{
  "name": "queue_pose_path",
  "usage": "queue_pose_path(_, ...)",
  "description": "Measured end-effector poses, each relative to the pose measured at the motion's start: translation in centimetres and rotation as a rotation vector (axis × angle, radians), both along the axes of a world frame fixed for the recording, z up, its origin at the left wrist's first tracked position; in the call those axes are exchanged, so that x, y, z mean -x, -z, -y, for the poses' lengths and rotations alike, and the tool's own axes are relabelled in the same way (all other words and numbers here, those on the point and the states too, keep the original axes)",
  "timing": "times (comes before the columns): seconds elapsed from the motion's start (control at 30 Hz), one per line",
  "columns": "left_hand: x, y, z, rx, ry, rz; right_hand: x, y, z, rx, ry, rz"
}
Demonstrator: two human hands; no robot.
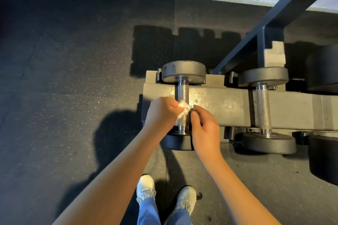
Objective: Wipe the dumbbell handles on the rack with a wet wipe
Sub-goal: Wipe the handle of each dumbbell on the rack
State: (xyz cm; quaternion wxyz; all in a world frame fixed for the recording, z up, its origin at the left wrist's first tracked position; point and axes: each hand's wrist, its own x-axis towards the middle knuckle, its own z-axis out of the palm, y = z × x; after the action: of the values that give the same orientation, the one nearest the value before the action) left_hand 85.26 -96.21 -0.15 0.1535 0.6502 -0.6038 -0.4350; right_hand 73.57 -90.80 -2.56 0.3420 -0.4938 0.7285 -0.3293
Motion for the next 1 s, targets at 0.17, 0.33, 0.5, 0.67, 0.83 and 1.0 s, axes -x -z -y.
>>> queue_pose_path(0.17, -0.1, -1.4, -0.7, 0.016, -0.013, -0.156, 0.0, -1.7, 1.0, -0.003, -0.004, 0.258)
queue_pose_path(0.33, -0.3, -2.9, 0.9, 0.060, -0.063, -0.214, -0.1, -3.8, 4.2, -0.094, 0.112, 0.549)
queue_pose_path(0.5, -1.5, -3.8, 2.8, 0.382, -0.191, -0.084, 0.5, -2.3, 7.9, -0.023, 0.240, 0.182)
queue_pose_path(0.67, -1.7, -2.7, 3.7, 0.265, -0.043, -0.059, 0.1, -1.5, 7.3, -0.034, 0.086, 0.033)
queue_pose_path(0.83, -1.8, -2.7, 3.7, 0.252, -0.039, -0.044, 0.8, -1.7, 4.2, -0.100, -0.002, 0.019)
queue_pose_path(1.0, -2.1, -3.1, 4.0, 0.199, -0.041, -0.084, -0.2, -1.7, 7.3, 0.010, 0.086, -0.024)
